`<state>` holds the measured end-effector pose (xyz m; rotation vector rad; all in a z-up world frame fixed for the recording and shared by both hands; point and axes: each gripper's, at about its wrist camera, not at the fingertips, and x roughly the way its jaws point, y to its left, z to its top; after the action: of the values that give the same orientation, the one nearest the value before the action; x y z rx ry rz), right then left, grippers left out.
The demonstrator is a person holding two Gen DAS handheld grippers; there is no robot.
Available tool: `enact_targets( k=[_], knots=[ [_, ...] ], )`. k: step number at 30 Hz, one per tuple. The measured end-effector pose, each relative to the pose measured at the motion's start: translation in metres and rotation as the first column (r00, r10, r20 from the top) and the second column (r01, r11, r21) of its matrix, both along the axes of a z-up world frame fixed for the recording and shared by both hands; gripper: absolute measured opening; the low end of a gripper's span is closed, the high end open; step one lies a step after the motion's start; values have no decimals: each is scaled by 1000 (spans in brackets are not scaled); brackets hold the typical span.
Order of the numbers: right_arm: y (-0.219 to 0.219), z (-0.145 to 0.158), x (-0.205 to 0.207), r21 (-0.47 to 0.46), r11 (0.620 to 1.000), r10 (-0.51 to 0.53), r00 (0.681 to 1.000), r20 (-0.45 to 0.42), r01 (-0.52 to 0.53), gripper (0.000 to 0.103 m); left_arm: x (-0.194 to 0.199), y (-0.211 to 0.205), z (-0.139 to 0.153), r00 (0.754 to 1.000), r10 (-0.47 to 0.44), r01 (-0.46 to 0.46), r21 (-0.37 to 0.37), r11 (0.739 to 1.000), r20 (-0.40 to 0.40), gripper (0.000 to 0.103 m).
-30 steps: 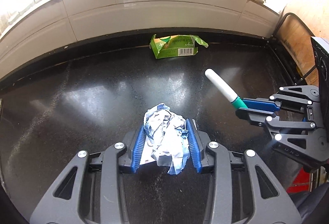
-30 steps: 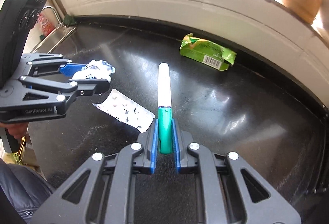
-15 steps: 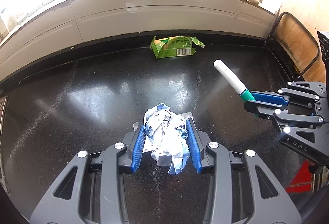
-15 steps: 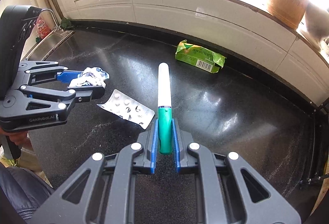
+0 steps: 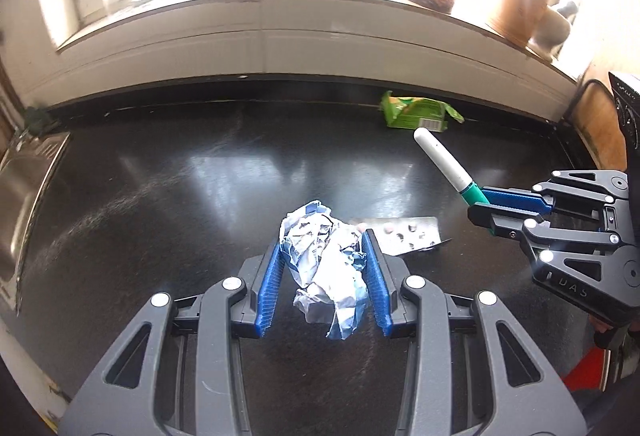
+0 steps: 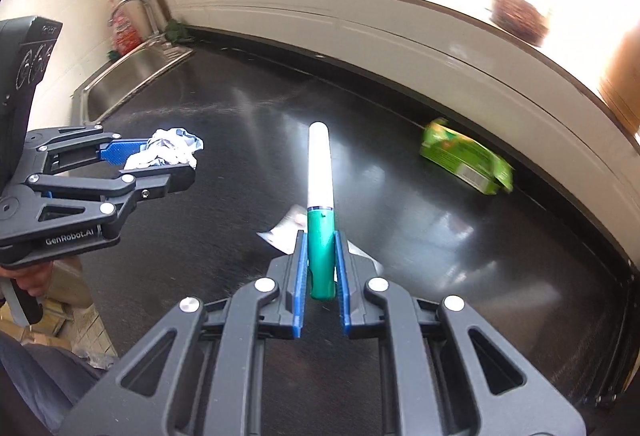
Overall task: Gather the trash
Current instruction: 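Carry the foil wad and marker over the bin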
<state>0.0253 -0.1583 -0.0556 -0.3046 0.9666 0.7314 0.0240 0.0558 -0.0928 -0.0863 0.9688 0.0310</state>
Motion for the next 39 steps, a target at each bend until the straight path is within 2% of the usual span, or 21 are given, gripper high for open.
enact_targets(
  k=[5, 9, 11, 14, 20, 24, 26, 28, 31, 39],
  knots=[
    [69, 7, -23, 26, 988, 152, 988, -1, -152, 14, -46, 52, 10, 987, 163, -163, 14, 987, 14, 38],
    [135, 12, -55, 45, 954, 297, 955, 0, -297, 14, -101, 102, 15, 944, 329, -329, 34, 944, 21, 38],
    [171, 14, -77, 59, 924, 378, 926, -10, -377, 14, -130, 124, 16, 915, 402, -403, 47, 914, 23, 38],
    [221, 16, -113, 73, 870, 490, 871, -19, -488, 14, -183, 157, 17, 852, 523, -524, 62, 850, 23, 38],
    [306, 16, -196, 93, 740, 670, 741, -30, -666, 14, -289, 214, 8, 689, 725, -723, 76, 687, 1, 38],
    [349, 13, -248, 95, 665, 746, 664, -46, -741, 14, -340, 236, -1, 611, 792, -788, 84, 610, -18, 38],
    [366, 10, -272, 96, 636, 771, 634, -57, -766, 14, -356, 242, -6, 588, 808, -805, 85, 588, -27, 38],
    [378, 6, -288, 94, 620, 784, 616, -72, -779, 14, -370, 249, -13, 570, 821, -818, 76, 570, -36, 38],
    [400, -4, -306, 90, 615, 787, 606, -114, -783, 14, -387, 261, -28, 551, 833, -831, 56, 553, -49, 38],
    [445, -53, -317, 42, 654, 738, 624, -255, -756, 14, -405, 289, -84, 507, 856, -862, -37, 506, -101, 38]
  ],
)
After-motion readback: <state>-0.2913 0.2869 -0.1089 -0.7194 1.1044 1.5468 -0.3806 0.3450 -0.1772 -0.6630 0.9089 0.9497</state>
